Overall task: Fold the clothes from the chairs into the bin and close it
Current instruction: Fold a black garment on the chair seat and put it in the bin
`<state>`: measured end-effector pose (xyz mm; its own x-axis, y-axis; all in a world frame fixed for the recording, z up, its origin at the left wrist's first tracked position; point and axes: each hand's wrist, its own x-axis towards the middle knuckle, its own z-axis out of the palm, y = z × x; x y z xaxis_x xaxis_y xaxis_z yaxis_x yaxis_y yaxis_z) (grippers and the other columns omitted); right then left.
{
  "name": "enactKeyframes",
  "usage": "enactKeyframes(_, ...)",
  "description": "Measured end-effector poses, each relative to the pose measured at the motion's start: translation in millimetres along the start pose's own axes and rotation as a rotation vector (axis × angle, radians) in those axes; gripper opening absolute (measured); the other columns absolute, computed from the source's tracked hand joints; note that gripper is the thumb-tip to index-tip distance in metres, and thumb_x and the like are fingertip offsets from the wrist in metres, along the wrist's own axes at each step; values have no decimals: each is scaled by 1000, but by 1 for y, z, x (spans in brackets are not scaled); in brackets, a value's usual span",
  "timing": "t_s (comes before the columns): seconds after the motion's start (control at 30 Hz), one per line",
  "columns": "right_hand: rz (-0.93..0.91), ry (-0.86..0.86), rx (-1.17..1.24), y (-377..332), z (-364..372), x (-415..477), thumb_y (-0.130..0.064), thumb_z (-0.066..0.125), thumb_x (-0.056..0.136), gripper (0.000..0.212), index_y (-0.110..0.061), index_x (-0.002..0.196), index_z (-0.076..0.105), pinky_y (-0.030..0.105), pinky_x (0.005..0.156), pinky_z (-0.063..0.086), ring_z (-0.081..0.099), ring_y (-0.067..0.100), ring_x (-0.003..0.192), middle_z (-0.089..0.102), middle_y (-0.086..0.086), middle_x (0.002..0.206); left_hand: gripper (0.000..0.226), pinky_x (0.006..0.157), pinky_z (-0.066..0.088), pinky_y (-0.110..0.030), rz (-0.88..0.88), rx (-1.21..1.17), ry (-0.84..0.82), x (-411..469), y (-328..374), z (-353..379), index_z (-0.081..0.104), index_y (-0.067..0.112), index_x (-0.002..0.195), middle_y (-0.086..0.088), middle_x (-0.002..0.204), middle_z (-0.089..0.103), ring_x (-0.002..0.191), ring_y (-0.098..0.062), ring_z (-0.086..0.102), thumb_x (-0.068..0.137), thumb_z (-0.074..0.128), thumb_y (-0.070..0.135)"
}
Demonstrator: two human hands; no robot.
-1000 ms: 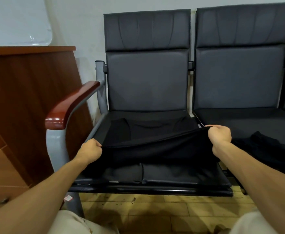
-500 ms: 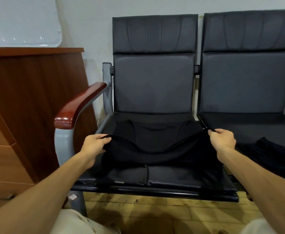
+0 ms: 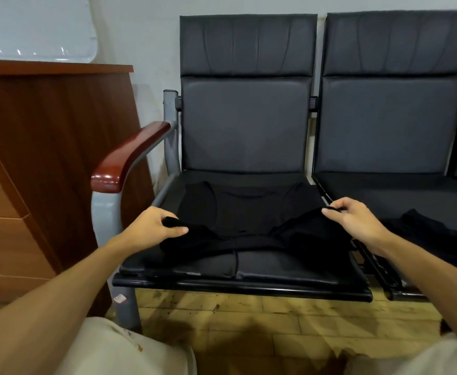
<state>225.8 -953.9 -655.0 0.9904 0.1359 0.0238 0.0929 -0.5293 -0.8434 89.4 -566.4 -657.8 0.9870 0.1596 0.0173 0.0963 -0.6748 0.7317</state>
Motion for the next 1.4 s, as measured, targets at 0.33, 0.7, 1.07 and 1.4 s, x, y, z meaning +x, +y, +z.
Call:
enactKeyframes(0.33, 41, -537, -165, 3, -29, -36, -16, 56, 97, 23, -14, 86, 75, 30, 83, 46, 66, 17, 88, 72, 5, 87, 11, 89, 52, -39, 15, -309, 6, -18, 15, 1, 71, 9, 94, -9, 94, 73, 92, -25, 70, 93, 61, 12)
enactKeyframes(0.7, -16, 236, -192, -8, -22, -7, -21, 56, 96, 21, -12, 107, 71, 27, 81, 39, 54, 17, 91, 66, 4, 97, 10, 88, 54, -42, -125, -462, 493, 20, 4, 8, 71, 17, 95, -5, 94, 71, 92, -24, 66, 93, 63, 22)
enactKeyframes(1.07, 77, 379, -365, -16, -1, 67, -21, 48, 98, 22, -11, 112, 62, 39, 78, 47, 51, 26, 85, 58, 10, 94, 20, 78, 41, -33, -323, -241, 657, 105, -5, 15, 68, 18, 109, -4, 100, 63, 92, -21, 54, 97, 56, 29)
enactKeyframes(1.4, 82, 219, -569, -5, 22, 136, -23, 43, 101, 22, -14, 118, 56, 35, 67, 42, 52, 21, 76, 54, 6, 88, 25, 81, 55, -47, -338, 159, 508, 174, -31, 20, 64, 24, 115, -7, 98, 66, 89, -29, 64, 97, 54, 37)
